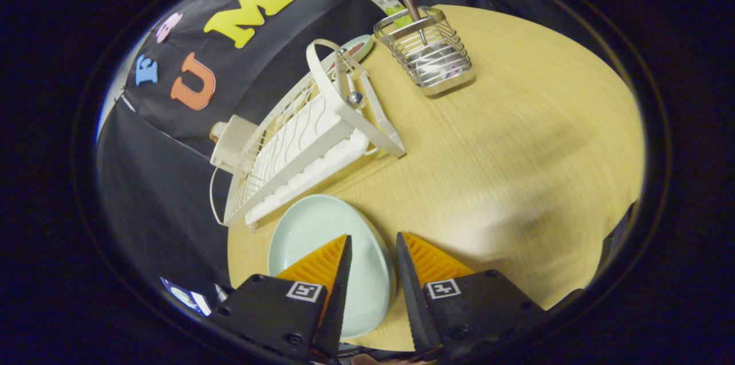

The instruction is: Take the plate from the dish rack, then take the spoon from the basket and place it into the plate.

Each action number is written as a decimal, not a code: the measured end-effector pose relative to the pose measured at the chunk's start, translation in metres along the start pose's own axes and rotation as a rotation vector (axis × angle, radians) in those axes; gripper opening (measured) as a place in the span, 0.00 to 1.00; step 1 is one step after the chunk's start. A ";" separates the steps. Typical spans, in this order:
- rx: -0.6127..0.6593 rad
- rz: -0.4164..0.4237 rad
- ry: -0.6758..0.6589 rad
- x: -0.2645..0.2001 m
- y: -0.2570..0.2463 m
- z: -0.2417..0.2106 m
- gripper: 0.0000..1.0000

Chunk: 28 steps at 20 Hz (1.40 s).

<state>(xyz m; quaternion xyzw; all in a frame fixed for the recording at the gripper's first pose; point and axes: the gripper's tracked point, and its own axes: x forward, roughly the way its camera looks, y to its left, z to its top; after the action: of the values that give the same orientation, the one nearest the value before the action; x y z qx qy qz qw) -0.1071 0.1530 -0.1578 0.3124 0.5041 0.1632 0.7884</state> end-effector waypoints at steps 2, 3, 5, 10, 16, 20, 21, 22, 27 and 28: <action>-0.087 -0.024 -0.055 -0.018 0.002 0.007 0.61; -0.127 -0.041 -0.096 -0.022 0.002 0.013 0.65; -0.218 -0.092 -0.230 -0.048 0.000 0.037 0.73; -0.426 -0.257 -0.629 -0.115 -0.011 0.129 0.80; -0.416 -0.288 -0.708 -0.121 -0.016 0.211 0.91; -0.371 -0.286 -0.672 -0.093 -0.033 0.262 1.00; -0.354 -0.289 -0.660 -0.082 -0.040 0.275 1.00; -0.329 -0.279 -0.640 -0.072 -0.044 0.284 1.00; -0.241 -0.259 -0.577 -0.029 -0.063 0.314 1.00; -0.233 -0.257 -0.570 -0.025 -0.064 0.317 1.00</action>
<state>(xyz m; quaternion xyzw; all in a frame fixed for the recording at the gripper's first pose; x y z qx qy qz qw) 0.1624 -0.0128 -0.0886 0.1871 0.2763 0.0248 0.9423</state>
